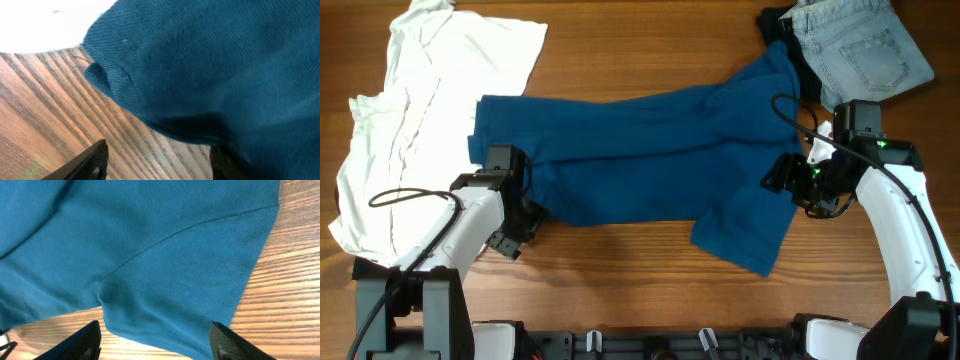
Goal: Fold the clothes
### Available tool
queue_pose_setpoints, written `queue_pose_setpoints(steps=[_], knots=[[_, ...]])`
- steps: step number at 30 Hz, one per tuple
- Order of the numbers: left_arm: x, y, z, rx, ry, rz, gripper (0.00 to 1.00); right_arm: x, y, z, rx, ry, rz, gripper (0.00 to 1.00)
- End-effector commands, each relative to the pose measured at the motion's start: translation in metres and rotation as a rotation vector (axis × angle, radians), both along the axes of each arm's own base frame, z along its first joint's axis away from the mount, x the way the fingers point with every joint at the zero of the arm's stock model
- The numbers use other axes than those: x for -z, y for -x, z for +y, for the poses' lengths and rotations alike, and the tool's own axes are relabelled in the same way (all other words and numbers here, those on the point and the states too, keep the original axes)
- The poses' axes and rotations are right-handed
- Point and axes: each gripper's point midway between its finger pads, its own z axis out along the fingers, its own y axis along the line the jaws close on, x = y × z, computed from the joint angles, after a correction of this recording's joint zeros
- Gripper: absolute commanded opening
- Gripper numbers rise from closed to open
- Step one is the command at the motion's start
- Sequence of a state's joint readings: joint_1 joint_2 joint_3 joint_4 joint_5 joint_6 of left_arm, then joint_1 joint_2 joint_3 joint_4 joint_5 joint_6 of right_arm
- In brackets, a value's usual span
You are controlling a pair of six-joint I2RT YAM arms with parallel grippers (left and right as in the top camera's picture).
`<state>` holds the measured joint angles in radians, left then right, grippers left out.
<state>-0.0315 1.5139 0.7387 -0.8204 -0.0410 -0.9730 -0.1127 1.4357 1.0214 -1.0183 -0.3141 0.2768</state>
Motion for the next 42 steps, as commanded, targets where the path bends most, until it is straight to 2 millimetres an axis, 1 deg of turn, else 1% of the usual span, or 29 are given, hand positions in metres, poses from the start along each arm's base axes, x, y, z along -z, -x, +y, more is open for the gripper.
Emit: queue_pose_setpoints(steps=[1, 3, 5, 8, 9, 10, 12, 13, 15, 18, 21, 23, 27, 30, 34, 35, 37, 39, 40, 42], knots=[[-0.002, 0.000, 0.012, -0.134, -0.047, -0.015, 0.62, -0.005, -0.001, 0.004, 0.003, -0.015, -0.019, 0.70], [-0.003, 0.004, 0.017, -0.177, -0.059, -0.006, 0.61, -0.005, -0.001, 0.004, 0.003, -0.014, -0.020, 0.70], [-0.006, 0.005, 0.018, -0.180, -0.059, -0.007, 0.57, -0.005, -0.002, 0.003, 0.004, -0.007, -0.024, 0.71], [-0.018, 0.006, 0.020, -0.181, -0.066, -0.043, 0.54, -0.003, -0.002, -0.001, 0.008, 0.016, -0.022, 0.73], [-0.031, 0.000, 0.030, -0.196, -0.104, -0.109, 0.51, -0.004, -0.005, -0.002, 0.006, 0.017, -0.034, 0.75], [-0.036, -0.004, 0.035, -0.209, -0.123, -0.147, 0.50, -0.004, -0.007, -0.002, 0.004, 0.018, -0.044, 0.75], [-0.046, -0.014, 0.047, -0.248, -0.139, -0.222, 0.50, -0.005, -0.010, -0.002, 0.000, 0.022, -0.059, 0.75], [-0.047, -0.018, 0.050, -0.264, -0.134, -0.242, 0.50, -0.005, -0.011, -0.003, 0.001, 0.026, -0.061, 0.75], [-0.044, -0.018, 0.052, -0.288, -0.115, -0.230, 0.51, -0.004, -0.012, -0.004, 0.002, 0.033, -0.064, 0.76], [-0.030, -0.012, 0.045, -0.279, -0.069, -0.161, 0.50, -0.005, -0.015, -0.005, 0.003, 0.037, -0.078, 0.76], [-0.017, -0.008, 0.037, -0.272, -0.026, -0.103, 0.45, -0.005, -0.015, -0.005, 0.003, 0.037, -0.078, 0.76], [-0.011, -0.007, 0.032, -0.231, -0.002, -0.074, 0.43, -0.005, -0.015, -0.005, 0.003, 0.037, -0.078, 0.76], [-0.002, 0.000, 0.032, -0.223, -0.002, -0.024, 0.43, -0.005, -0.016, -0.005, 0.003, 0.038, -0.082, 0.76], [0.004, 0.003, 0.034, -0.222, -0.019, 0.005, 0.45, -0.005, -0.016, -0.005, 0.003, 0.038, -0.082, 0.76], [0.011, 0.000, 0.038, -0.222, -0.037, 0.009, 0.49, -0.005, -0.016, -0.005, 0.003, 0.038, -0.082, 0.76], [0.012, -0.003, 0.038, -0.222, -0.039, 0.003, 0.50, -0.005, -0.016, -0.005, 0.004, 0.038, -0.082, 0.76], [0.017, -0.008, 0.039, -0.222, -0.042, -0.009, 0.50, -0.004, -0.014, -0.005, 0.004, 0.036, -0.073, 0.75], [0.019, -0.012, 0.043, -0.222, -0.061, -0.021, 0.49, -0.003, -0.012, -0.005, 0.003, 0.035, -0.060, 0.76], [0.019, -0.014, 0.044, -0.222, -0.067, -0.030, 0.45, -0.001, -0.011, -0.005, 0.003, 0.034, -0.052, 0.76], [0.020, -0.018, 0.045, -0.223, -0.067, -0.042, 0.41, 0.001, -0.008, -0.004, 0.002, 0.032, -0.032, 0.75]])
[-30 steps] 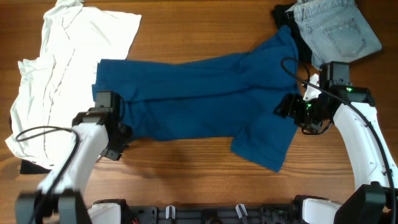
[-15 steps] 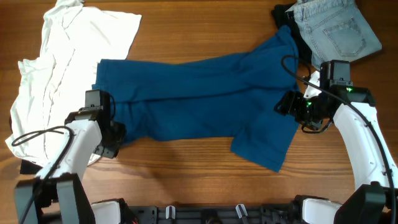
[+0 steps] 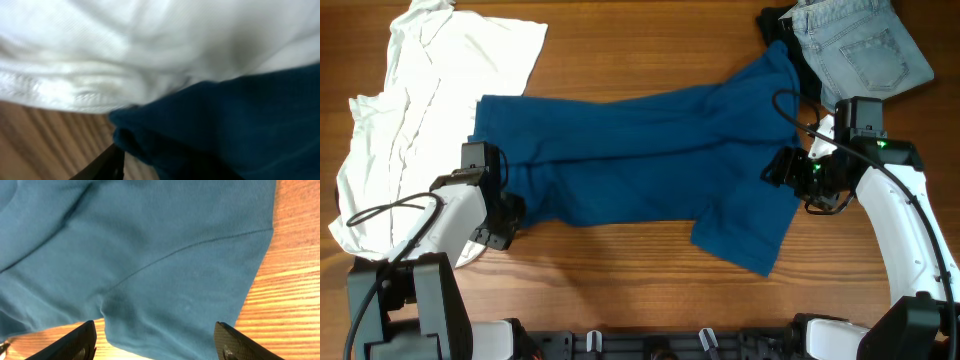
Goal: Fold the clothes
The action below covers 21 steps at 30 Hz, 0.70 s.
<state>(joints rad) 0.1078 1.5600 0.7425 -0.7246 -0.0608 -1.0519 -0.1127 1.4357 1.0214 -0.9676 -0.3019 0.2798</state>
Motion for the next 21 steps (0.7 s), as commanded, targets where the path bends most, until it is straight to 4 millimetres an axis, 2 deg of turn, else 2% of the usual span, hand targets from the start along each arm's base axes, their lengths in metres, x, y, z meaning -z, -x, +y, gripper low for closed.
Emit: queue_pose_setpoints(steps=[1, 2, 4, 5, 6, 9, 15, 19, 21], knots=[[0.011, -0.003, 0.010, -0.006, -0.045, 0.009, 0.38, 0.003, 0.005, -0.001, -0.002, 0.014, 0.023, 0.75], [0.011, -0.006, 0.010, -0.006, -0.046, -0.002, 0.32, 0.003, 0.005, -0.001, -0.002, 0.014, 0.027, 0.75], [0.011, -0.008, 0.010, -0.007, -0.046, -0.013, 0.26, 0.004, 0.007, 0.001, -0.007, 0.013, 0.034, 0.73], [0.011, -0.008, 0.010, -0.006, -0.046, -0.012, 0.11, 0.004, 0.008, 0.002, -0.012, 0.012, 0.040, 0.72], [0.011, -0.008, 0.010, -0.006, -0.046, -0.012, 0.04, 0.004, 0.010, 0.004, -0.017, 0.012, 0.047, 0.71], [0.011, -0.008, 0.010, 0.000, -0.045, -0.012, 0.04, 0.005, 0.020, 0.013, -0.043, 0.005, 0.087, 0.71], [0.011, -0.008, 0.009, 0.020, -0.044, -0.011, 0.04, 0.009, 0.049, 0.035, -0.019, -0.007, 0.221, 0.61], [0.011, -0.011, 0.010, 0.019, -0.045, -0.023, 0.04, 0.029, 0.079, 0.045, 0.029, -0.003, 0.345, 0.59], [0.011, -0.011, 0.010, 0.020, -0.046, -0.022, 0.04, 0.045, 0.100, 0.046, 0.069, 0.006, 0.416, 0.58]])
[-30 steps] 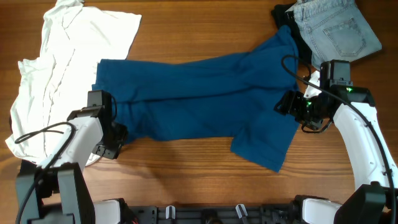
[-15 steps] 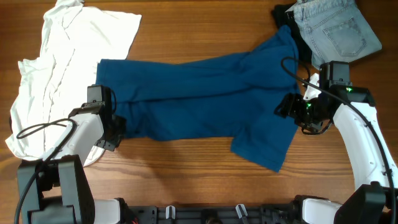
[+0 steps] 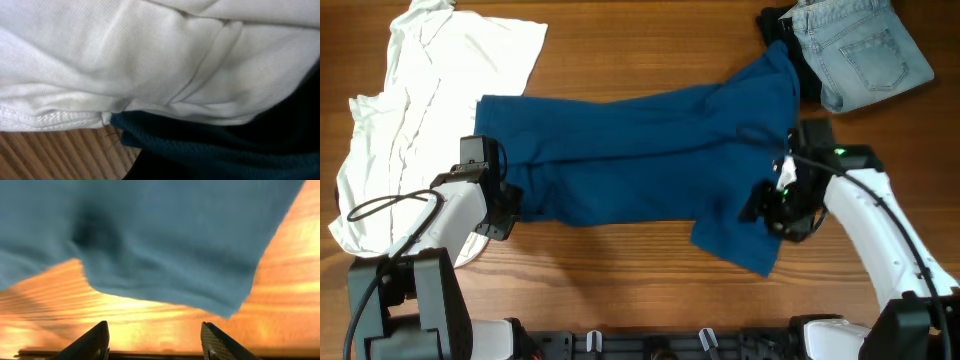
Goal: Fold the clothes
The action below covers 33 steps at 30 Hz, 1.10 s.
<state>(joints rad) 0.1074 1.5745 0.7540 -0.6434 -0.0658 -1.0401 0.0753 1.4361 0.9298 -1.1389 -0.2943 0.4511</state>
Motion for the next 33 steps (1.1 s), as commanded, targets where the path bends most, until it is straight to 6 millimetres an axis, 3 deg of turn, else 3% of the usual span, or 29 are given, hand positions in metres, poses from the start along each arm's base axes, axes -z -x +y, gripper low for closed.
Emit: queue_pose_setpoints(steps=[1, 5, 11, 15, 24, 28, 31, 33], knots=[[0.012, 0.011, 0.007, 0.006, -0.033, 0.055, 0.04, 0.024, 0.028, -0.001, 0.113, 0.037, 0.122, 0.57], [0.012, 0.010, 0.007, 0.006, -0.036, 0.050, 0.04, 0.048, 0.049, -0.025, 0.302, 0.205, 0.199, 0.57], [0.012, 0.010, 0.007, 0.006, -0.036, 0.049, 0.04, 0.050, 0.054, -0.046, 0.378, 0.340, 0.201, 0.62], [0.012, 0.012, 0.007, 0.007, -0.036, 0.056, 0.04, 0.052, 0.049, -0.041, 0.380, 0.311, 0.187, 0.63], [0.012, 0.012, 0.007, 0.007, -0.035, 0.059, 0.04, 0.072, 0.070, -0.018, 0.290, 0.156, 0.227, 0.58], [0.012, 0.012, 0.007, 0.007, -0.035, 0.059, 0.04, 0.077, 0.074, -0.018, 0.290, 0.156, 0.233, 0.57], [0.012, 0.013, 0.007, 0.007, -0.035, 0.060, 0.04, 0.078, 0.067, -0.018, 0.295, 0.152, 0.203, 0.52], [0.012, 0.013, 0.007, 0.007, -0.034, 0.063, 0.04, 0.080, 0.061, -0.017, 0.297, 0.146, 0.177, 0.41]])
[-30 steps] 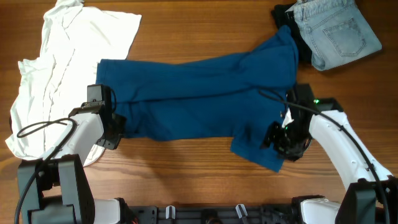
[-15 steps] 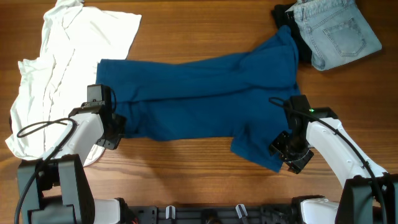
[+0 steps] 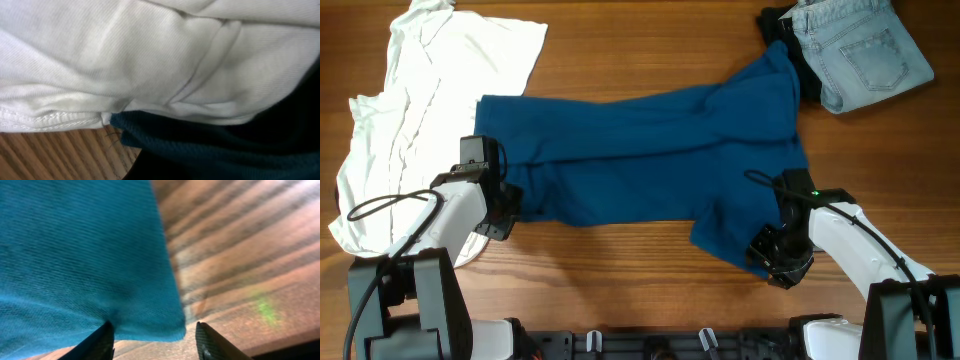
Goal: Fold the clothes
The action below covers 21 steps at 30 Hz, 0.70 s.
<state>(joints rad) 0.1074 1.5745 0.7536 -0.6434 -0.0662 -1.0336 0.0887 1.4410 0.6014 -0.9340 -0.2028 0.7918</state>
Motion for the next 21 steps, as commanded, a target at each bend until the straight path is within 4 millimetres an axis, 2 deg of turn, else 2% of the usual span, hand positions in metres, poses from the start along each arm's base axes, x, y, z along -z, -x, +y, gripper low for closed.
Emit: queue_pose_setpoints(steps=[1, 6, 7, 9, 11, 14, 17, 21], knots=[[0.012, 0.013, 0.007, 0.000, -0.034, 0.063, 0.04, 0.005, -0.006, 0.001, -0.007, -0.005, -0.033, 0.37], [0.012, 0.016, 0.007, 0.000, -0.033, 0.074, 0.04, 0.006, -0.008, -0.002, -0.011, 0.014, -0.041, 0.14], [0.012, 0.017, 0.007, 0.001, -0.032, 0.077, 0.04, 0.006, -0.008, -0.002, -0.012, 0.017, -0.043, 0.04], [0.012, 0.017, 0.006, 0.012, -0.033, 0.079, 0.04, 0.006, -0.010, -0.002, -0.032, 0.012, -0.055, 0.04], [0.009, 0.013, 0.006, 0.096, -0.031, 0.076, 0.04, -0.002, -0.020, -0.001, -0.077, 0.002, -0.086, 0.04], [-0.020, 0.002, 0.002, 0.207, -0.014, 0.058, 0.04, -0.036, -0.045, -0.002, -0.134, 0.006, -0.154, 0.04], [-0.056, -0.005, 0.003, 0.245, -0.030, 0.014, 0.04, -0.089, -0.072, -0.012, -0.165, 0.056, -0.271, 0.04], [-0.089, -0.002, 0.002, 0.338, -0.057, -0.046, 0.04, -0.154, -0.086, -0.026, -0.187, 0.073, -0.424, 0.04]])
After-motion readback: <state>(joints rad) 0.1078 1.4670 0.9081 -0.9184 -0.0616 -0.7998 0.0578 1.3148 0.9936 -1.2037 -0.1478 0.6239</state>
